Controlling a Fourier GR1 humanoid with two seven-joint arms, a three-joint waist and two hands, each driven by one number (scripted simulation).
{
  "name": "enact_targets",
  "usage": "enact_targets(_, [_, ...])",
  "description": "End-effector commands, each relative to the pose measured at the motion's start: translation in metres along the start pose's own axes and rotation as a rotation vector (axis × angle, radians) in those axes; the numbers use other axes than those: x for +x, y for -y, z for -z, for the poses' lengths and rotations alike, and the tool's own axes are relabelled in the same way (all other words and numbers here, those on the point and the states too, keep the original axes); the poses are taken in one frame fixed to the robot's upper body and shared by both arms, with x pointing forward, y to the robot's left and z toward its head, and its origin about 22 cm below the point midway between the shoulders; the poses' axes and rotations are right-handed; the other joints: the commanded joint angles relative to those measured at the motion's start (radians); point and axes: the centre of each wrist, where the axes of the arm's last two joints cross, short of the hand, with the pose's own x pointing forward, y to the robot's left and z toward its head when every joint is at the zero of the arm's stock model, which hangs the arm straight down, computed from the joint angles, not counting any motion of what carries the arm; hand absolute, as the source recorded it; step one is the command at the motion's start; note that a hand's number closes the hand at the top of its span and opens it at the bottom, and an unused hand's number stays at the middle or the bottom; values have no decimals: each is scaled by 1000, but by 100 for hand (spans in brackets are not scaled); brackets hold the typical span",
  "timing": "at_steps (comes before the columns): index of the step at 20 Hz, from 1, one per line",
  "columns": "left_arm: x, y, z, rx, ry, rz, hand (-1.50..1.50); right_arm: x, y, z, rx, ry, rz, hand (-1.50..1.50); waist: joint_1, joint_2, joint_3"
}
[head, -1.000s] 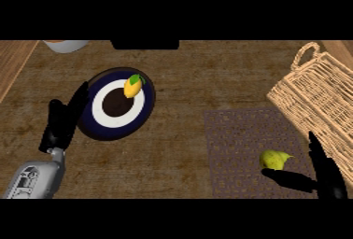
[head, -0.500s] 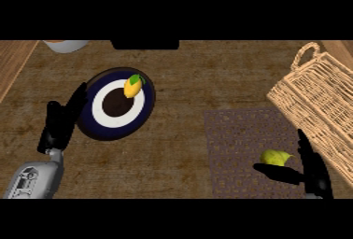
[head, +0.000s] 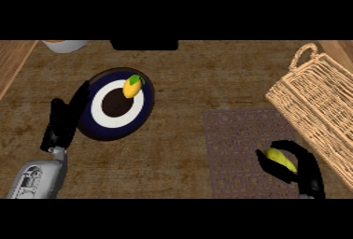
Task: Pick the pear from the placemat and place it in the basket
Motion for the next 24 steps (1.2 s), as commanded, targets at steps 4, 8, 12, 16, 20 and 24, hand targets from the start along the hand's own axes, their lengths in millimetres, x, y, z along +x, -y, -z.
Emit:
enact_targets(4, [-4,2,-3,-10,16,8,0,1,-20,-8,61,174,-265,150,12,5,8])
enact_targets(8, [10,3,6,-44,21,29,0,14,-14,-16,300,565,-783,150,76,6,-1])
enact_targets(12, [12,18,5,-55,20,1,0,23,-28,-42,419,841,-1053,150,47,-3,4])
enact_targets(16, [9,11,5,-10,8,6,0,43,-28,-79,369,1018,-1118,150,0,-1,7])
enact_targets(20, [-1,10,4,1,-6,-6,0,54,-10,-103,459,987,-810,150,-8,4,8])
enact_targets(24, [2,-9,-8,4,-9,10,0,76,26,-145,480,1028,-595,150,-13,-2,9])
